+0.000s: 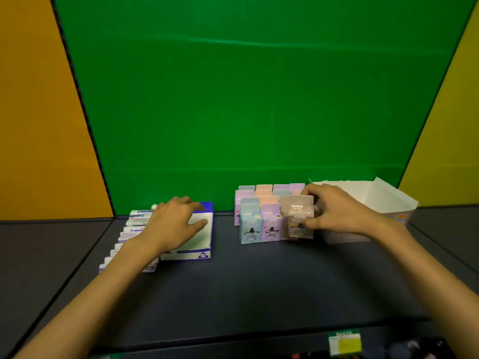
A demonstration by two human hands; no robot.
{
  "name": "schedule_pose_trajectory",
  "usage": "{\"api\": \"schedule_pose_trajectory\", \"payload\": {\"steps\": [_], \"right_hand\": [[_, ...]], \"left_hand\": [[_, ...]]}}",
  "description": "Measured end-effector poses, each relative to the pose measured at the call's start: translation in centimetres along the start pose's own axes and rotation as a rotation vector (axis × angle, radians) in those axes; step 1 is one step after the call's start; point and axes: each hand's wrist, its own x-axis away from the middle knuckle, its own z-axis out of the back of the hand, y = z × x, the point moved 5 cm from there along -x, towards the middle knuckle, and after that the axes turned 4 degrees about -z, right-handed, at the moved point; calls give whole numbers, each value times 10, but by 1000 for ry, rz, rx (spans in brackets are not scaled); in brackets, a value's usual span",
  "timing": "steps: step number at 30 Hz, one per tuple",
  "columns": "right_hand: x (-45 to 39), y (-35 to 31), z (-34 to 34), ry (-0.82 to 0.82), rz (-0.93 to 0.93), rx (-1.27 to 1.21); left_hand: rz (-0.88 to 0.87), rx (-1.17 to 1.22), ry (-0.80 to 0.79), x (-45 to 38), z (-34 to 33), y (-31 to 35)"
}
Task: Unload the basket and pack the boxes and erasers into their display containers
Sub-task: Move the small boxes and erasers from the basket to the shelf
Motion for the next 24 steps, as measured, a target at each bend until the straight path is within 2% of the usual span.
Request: {"api": "schedule_pose_trajectory", "payload": {"steps": [7,19,24], "right_hand": [[-17,38,7,-38,40,443],[-38,75,-19,0,143,611],[-39,78,-19,30,172,589]], "left_hand": [[19,1,35,-10,6,54],[65,34,-3,2,0,87],[83,34,21,6,8,93]]}}
